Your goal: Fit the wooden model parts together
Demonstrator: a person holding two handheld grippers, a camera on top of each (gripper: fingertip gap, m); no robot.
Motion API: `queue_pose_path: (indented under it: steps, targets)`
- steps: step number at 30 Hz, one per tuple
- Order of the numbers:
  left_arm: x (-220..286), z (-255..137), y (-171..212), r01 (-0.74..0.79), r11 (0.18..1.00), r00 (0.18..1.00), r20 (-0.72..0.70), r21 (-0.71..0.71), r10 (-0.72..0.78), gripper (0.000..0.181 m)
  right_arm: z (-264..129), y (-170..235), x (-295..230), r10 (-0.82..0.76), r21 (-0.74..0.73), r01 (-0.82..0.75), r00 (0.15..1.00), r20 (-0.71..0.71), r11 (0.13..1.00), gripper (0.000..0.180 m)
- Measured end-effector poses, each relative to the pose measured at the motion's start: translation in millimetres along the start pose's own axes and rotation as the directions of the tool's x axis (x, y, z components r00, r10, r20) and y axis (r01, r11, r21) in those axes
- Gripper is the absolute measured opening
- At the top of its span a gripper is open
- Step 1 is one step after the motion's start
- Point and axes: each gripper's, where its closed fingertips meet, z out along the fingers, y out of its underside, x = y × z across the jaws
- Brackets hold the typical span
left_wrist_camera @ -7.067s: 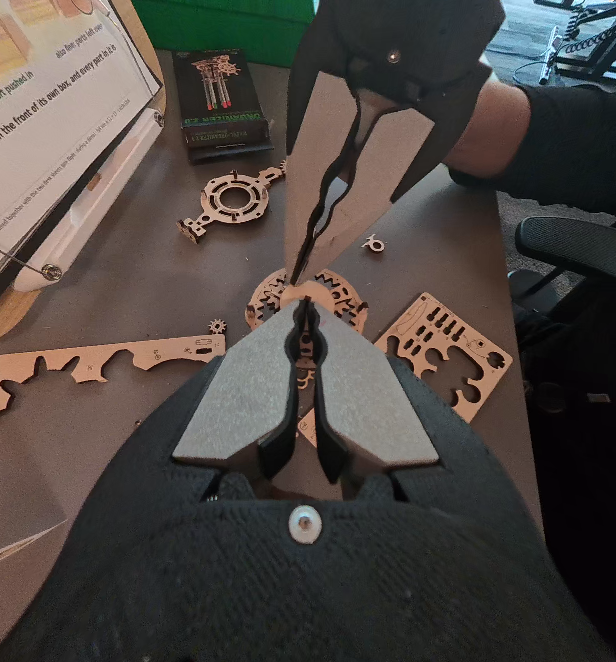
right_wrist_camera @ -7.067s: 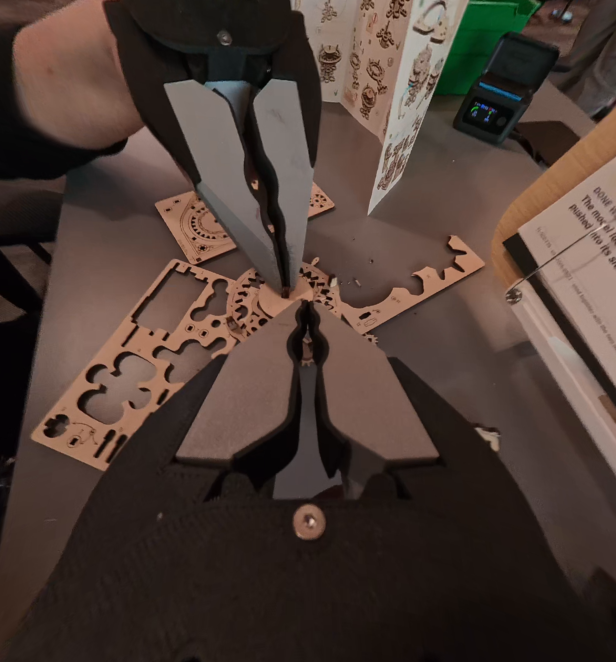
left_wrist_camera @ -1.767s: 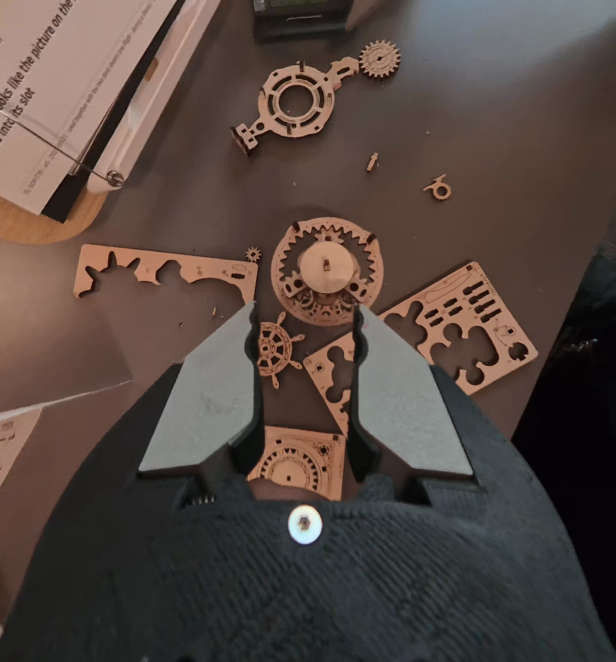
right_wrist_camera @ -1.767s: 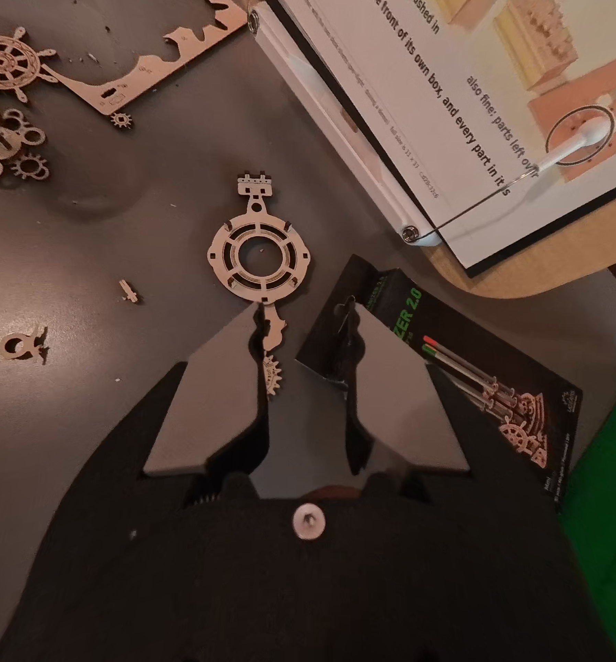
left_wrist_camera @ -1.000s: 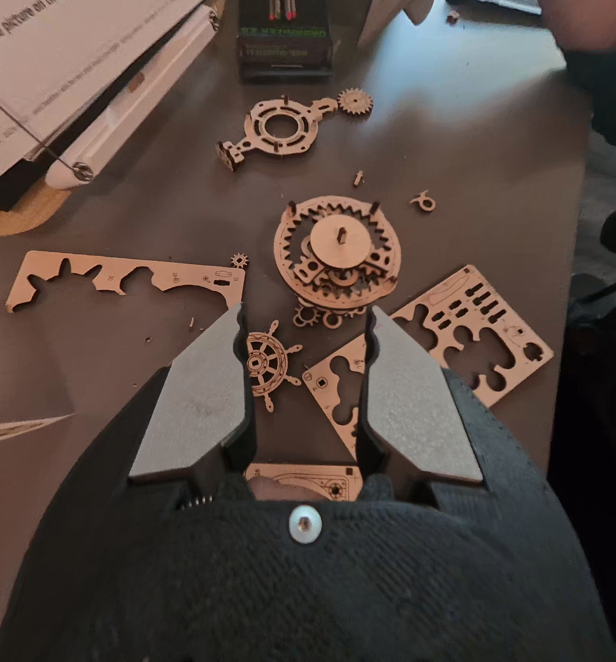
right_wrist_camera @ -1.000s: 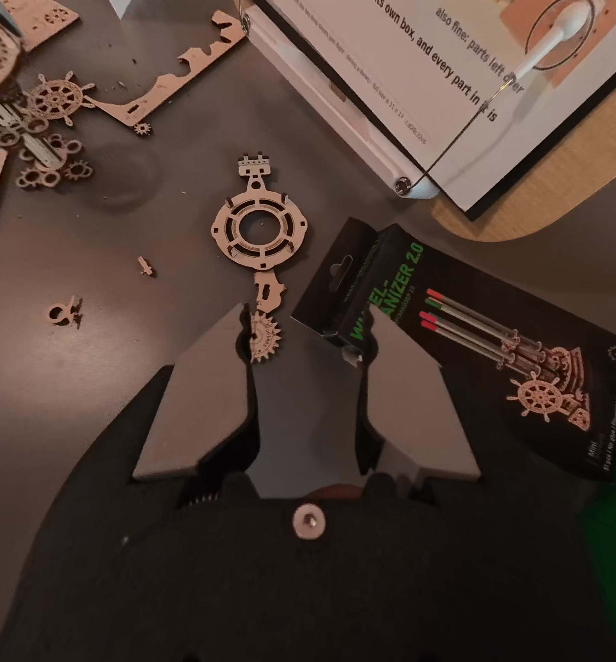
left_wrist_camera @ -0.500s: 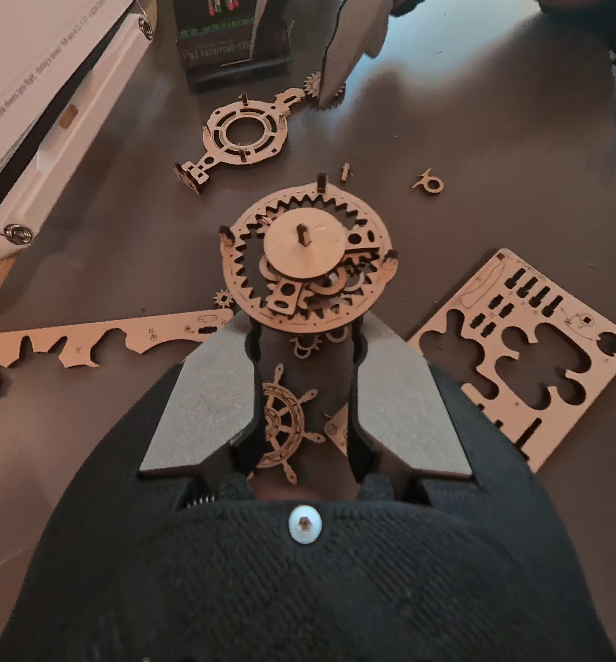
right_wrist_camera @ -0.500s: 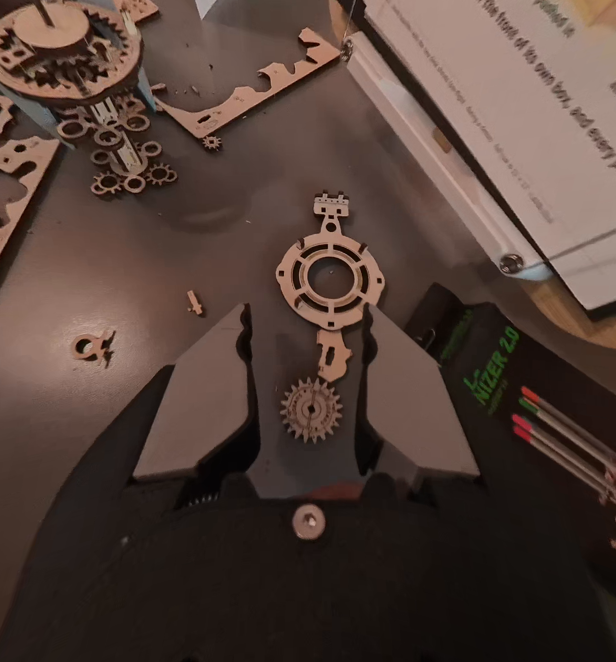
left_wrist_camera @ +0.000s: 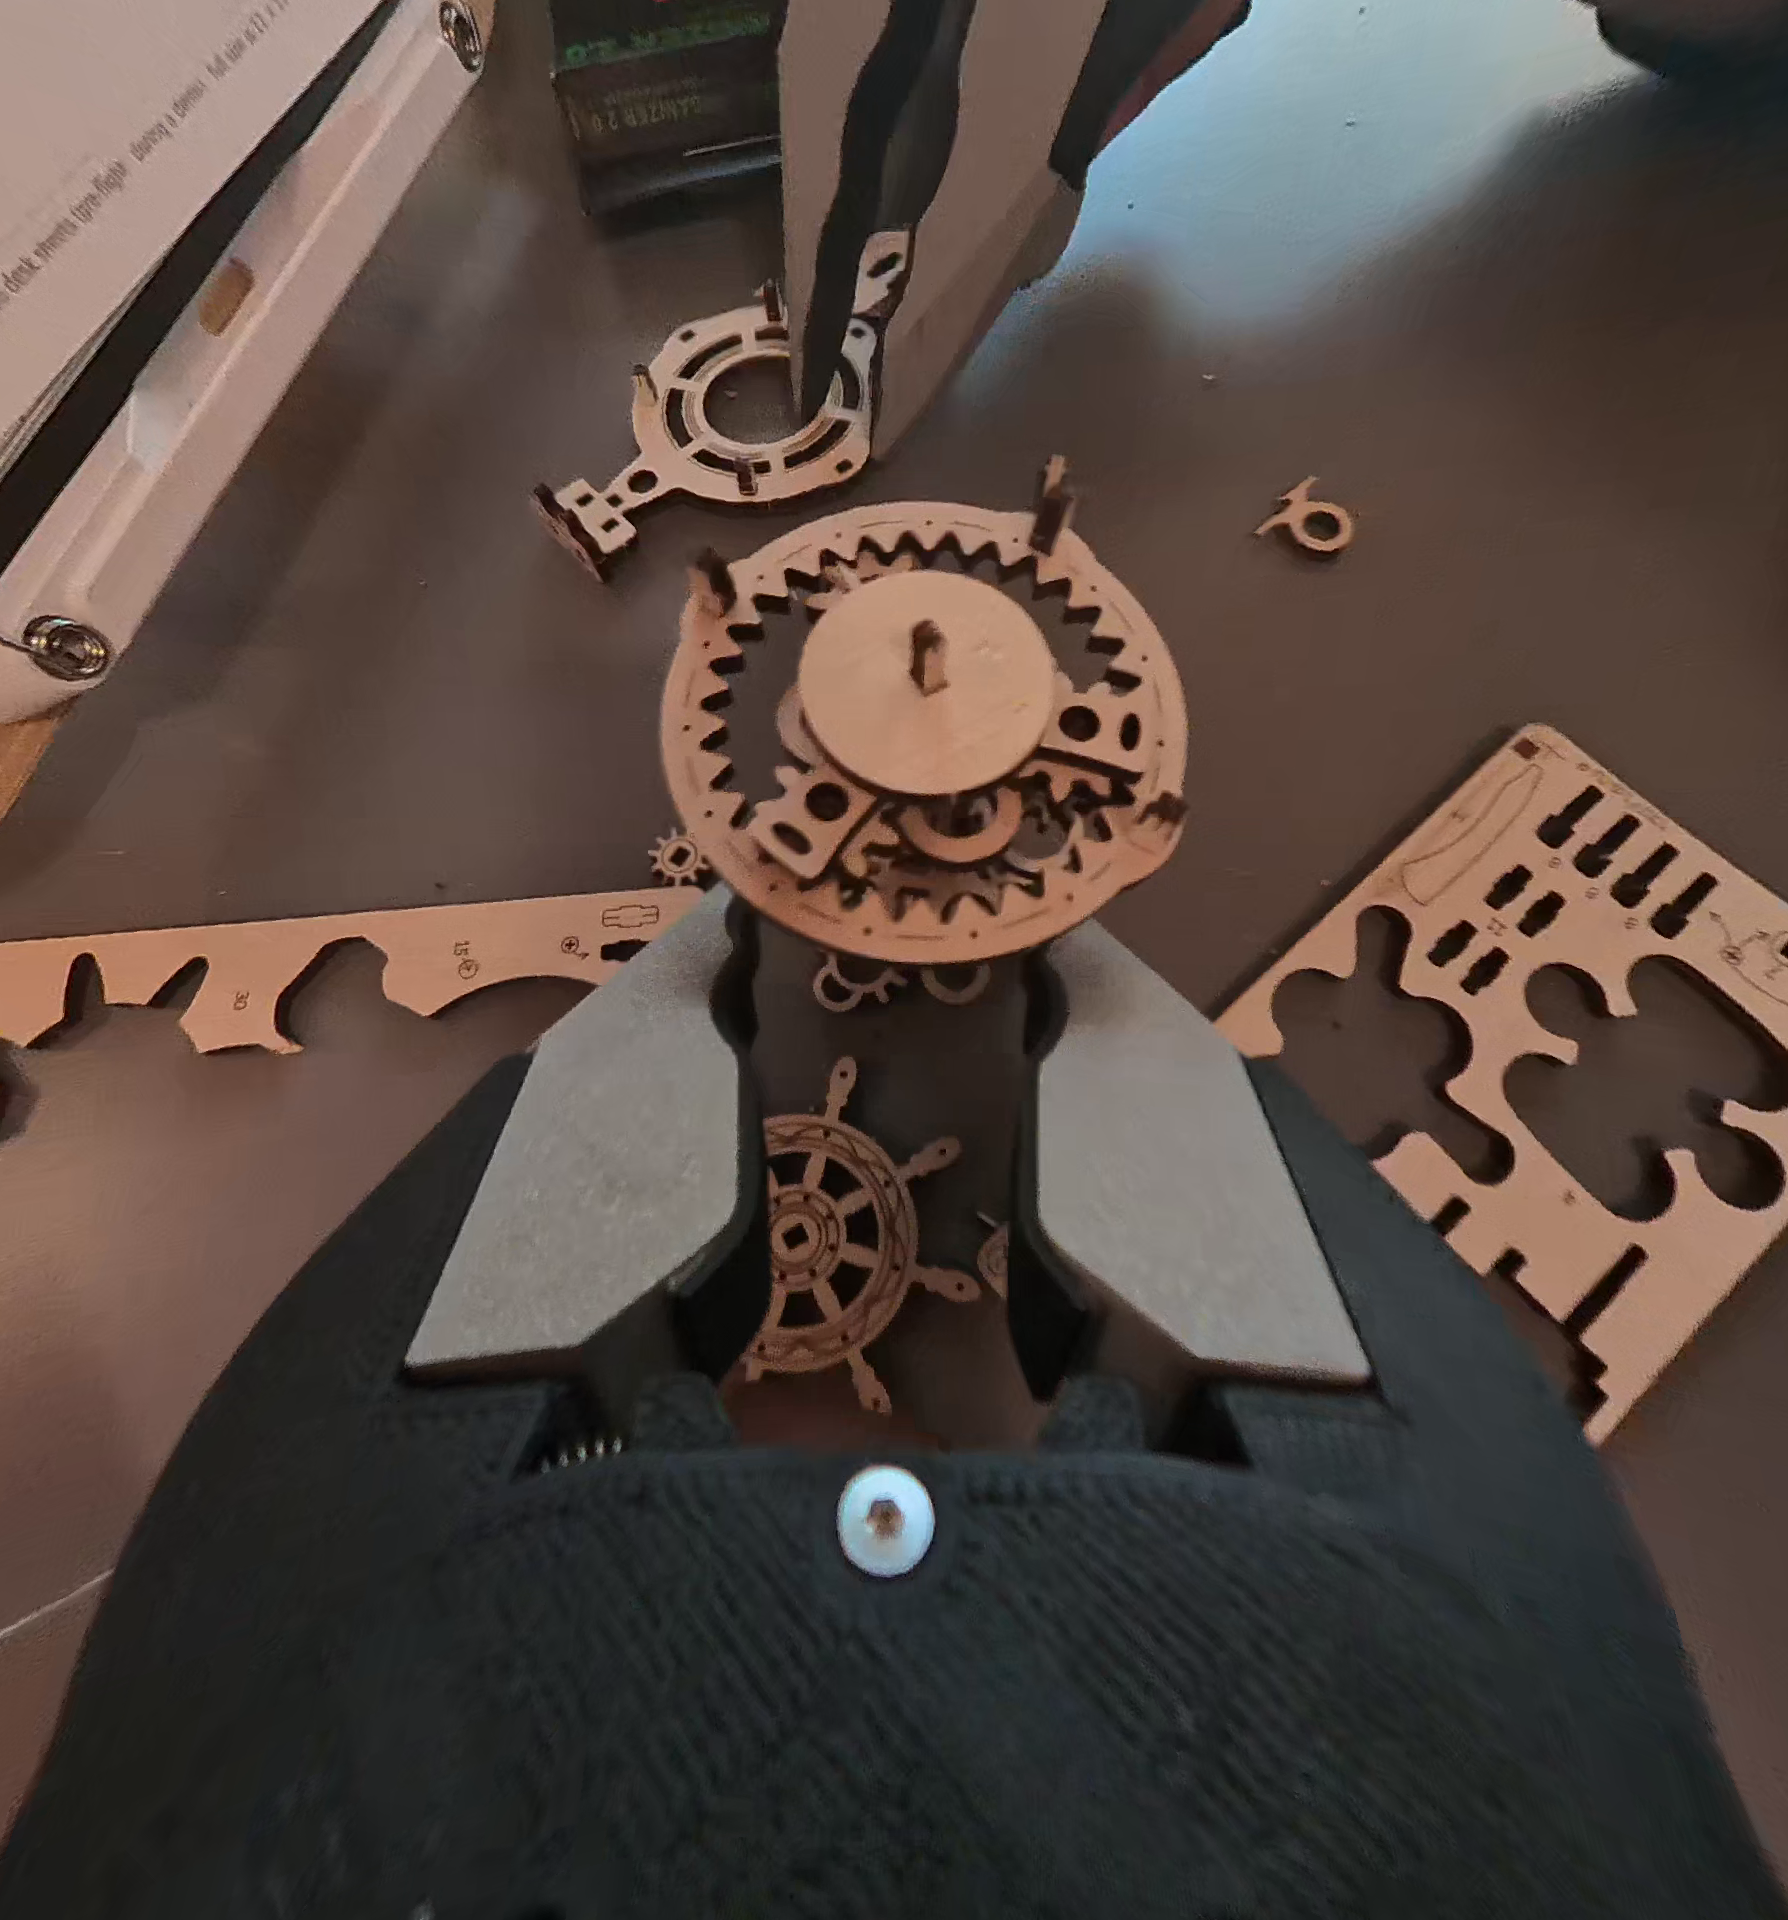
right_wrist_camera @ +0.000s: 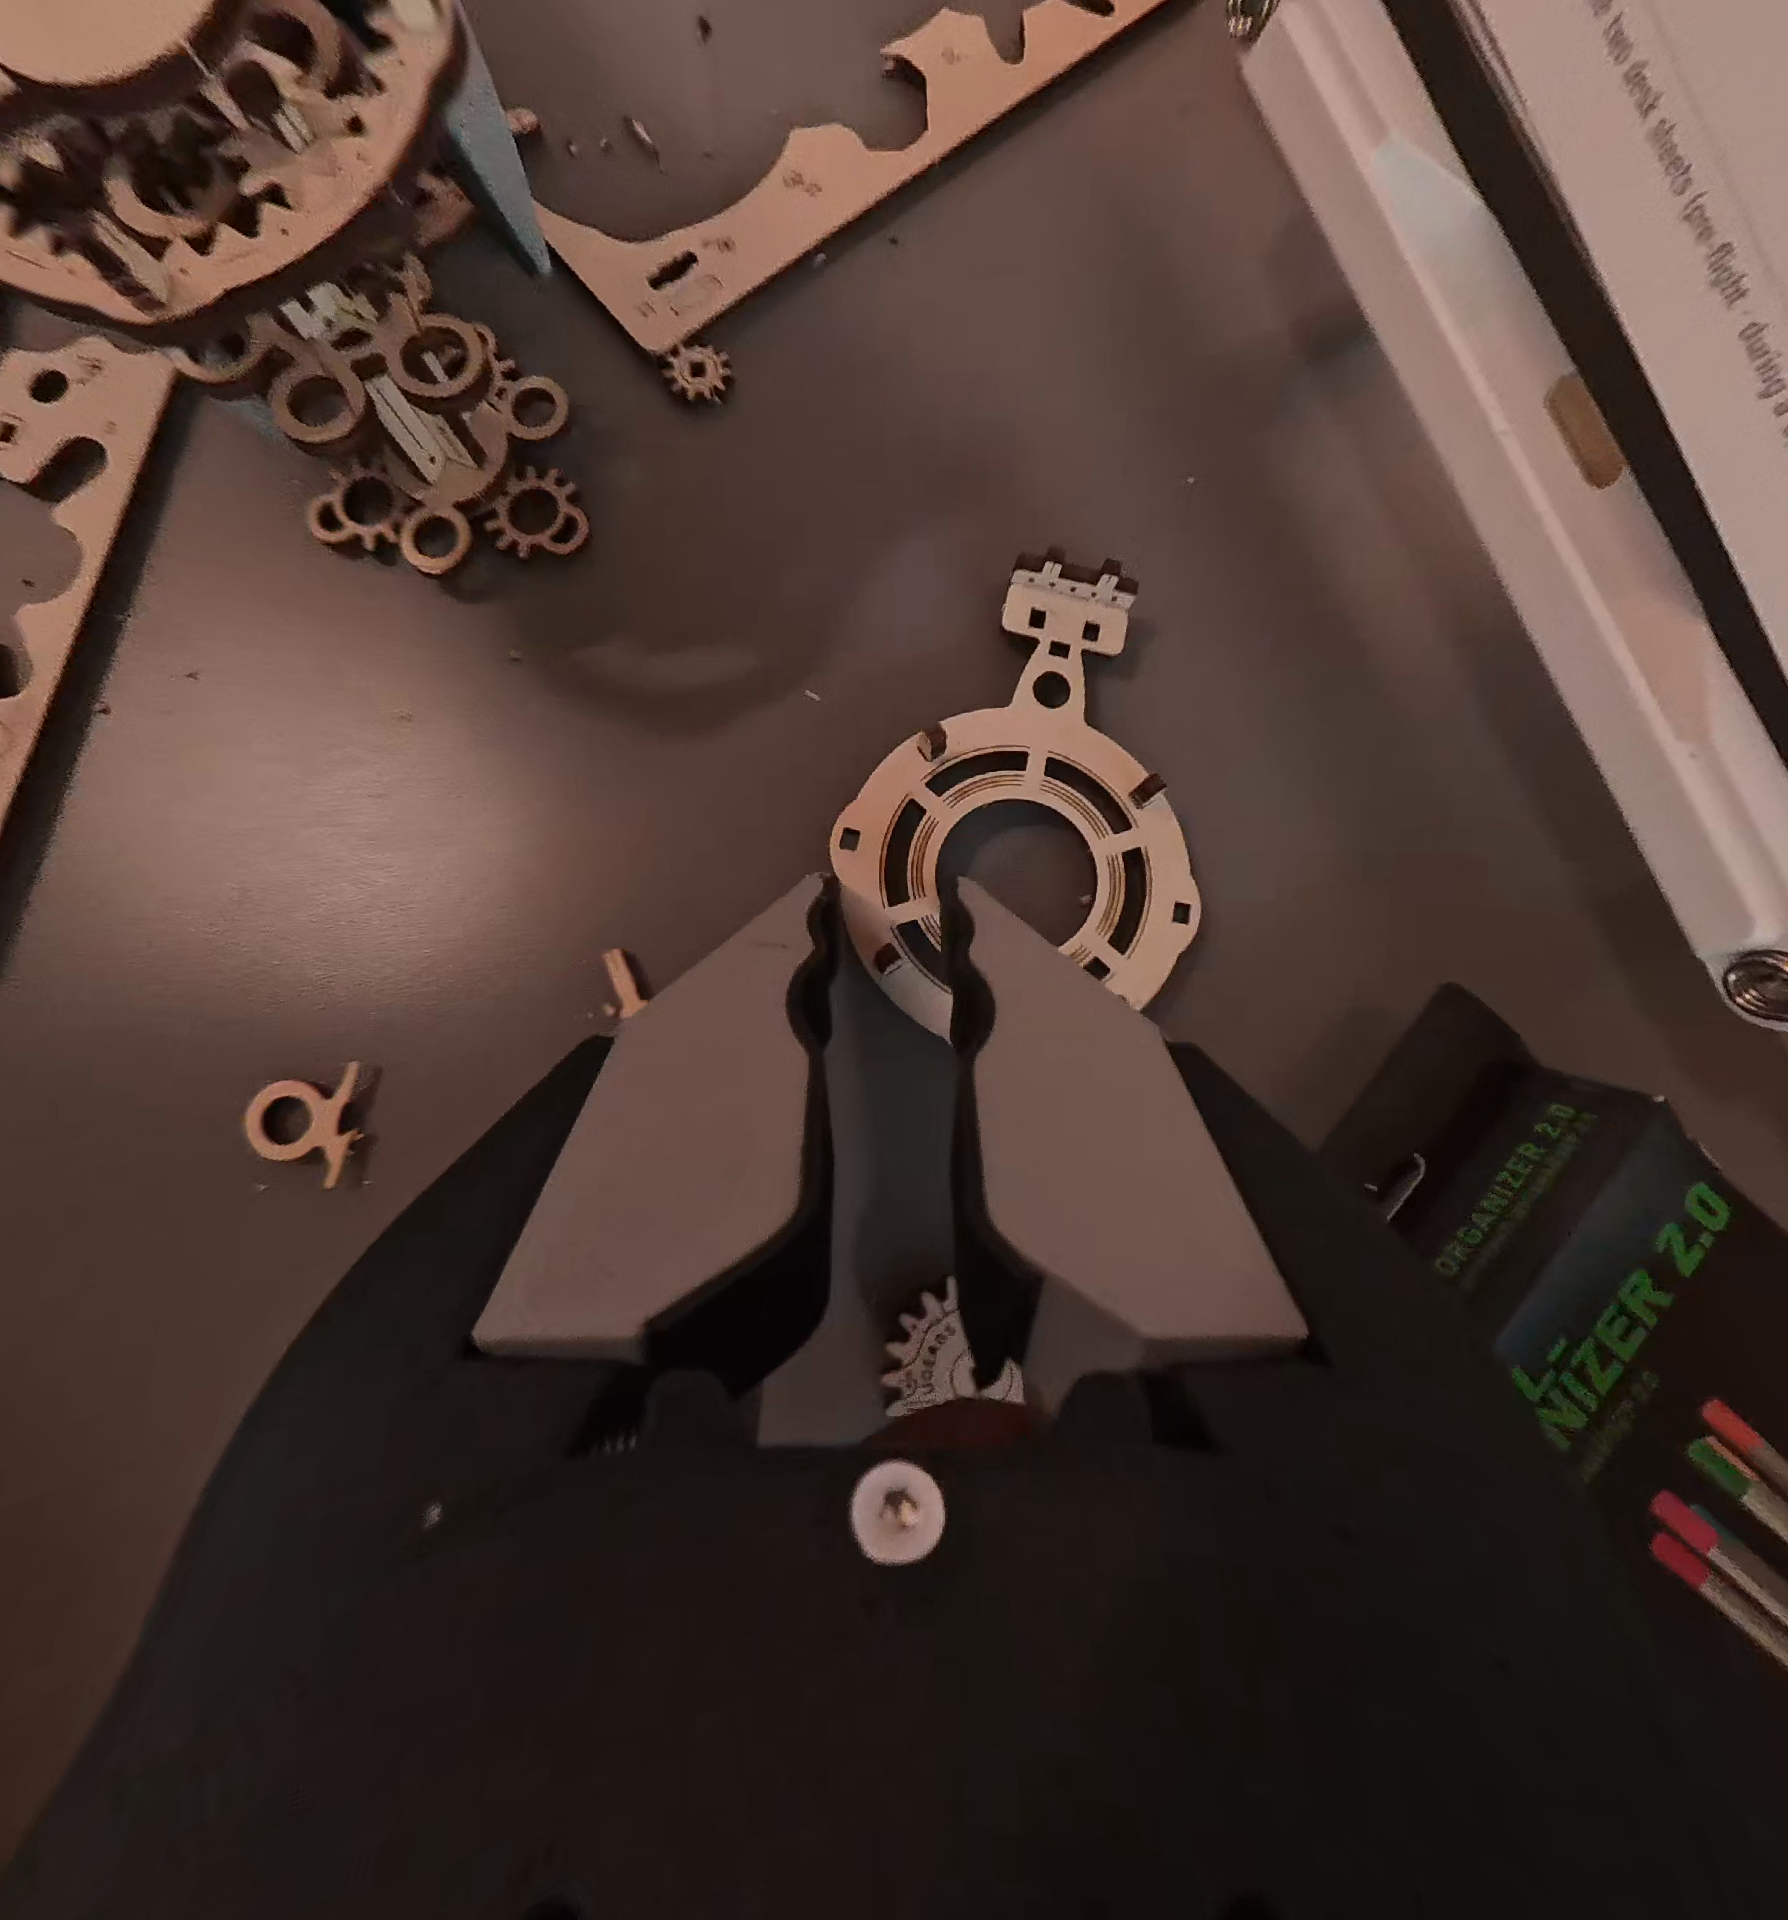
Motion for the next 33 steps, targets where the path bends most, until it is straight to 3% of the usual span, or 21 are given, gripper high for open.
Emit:
queue_pose_path:
  steps: [4,8,13,17,23,26,28,33]
  targets:
    - [1.0,-15.2,7.5,-0.008,1.0,1.0,-0.004,-0.027,0.008,0.059,-24.3,-16.8,-4.4,0.018,0.132,-0.018,1.0,-0.001,0.991,0.016]
    - [-6.6,-41.8,8.4,0.007,1.0,1.0,0.012,-0.01,-0.007,0.057,-59.0,-47.1,-15.1,-0.023,0.32,0.021,1.0,0.003,0.947,0.016]
    - [-24.7,-82.5,-31.8,0.038,0.975,0.996,0.071,0.221,-0.055,0.052,-92.4,-91.5,-59.3,-0.271,0.51,0.21,0.961,0.047,0.834,0.015]
    - [-26.8,-95.8,-67.4,-0.061,0.937,0.992,0.123,0.345,0.019,0.055,-96.6,-118.8,-85.2,-0.446,0.527,0.331,0.889,0.104,0.783,0.015]
    - [-13.8,-99.3,-98.4,-0.348,0.866,0.93,0.246,0.359,0.272,0.057,-87.4,-140.1,-102.8,-0.587,0.494,0.42,0.771,0.248,0.761,0.015]
    - [-6.3,-103.0,-109.1,-0.465,0.809,0.879,0.3,0.359,0.372,0.047,-79.3,-143.1,-102.5,-0.595,0.463,0.43,0.743,0.307,0.775,0.015]
    - [0.4,-103.4,-110.0,-0.523,0.773,0.849,0.3,0.358,0.435,0.029,-76.6,-143.6,-102.1,-0.602,0.465,0.429,0.727,0.332,0.775,0.015]
    - [-1.2,-105.7,-106.3,-0.553,0.744,0.829,0.338,0.375,0.446,0.022,-78.7,-148.2,-97.4,-0.588,0.527,0.357,0.717,0.376,0.772,0.015]
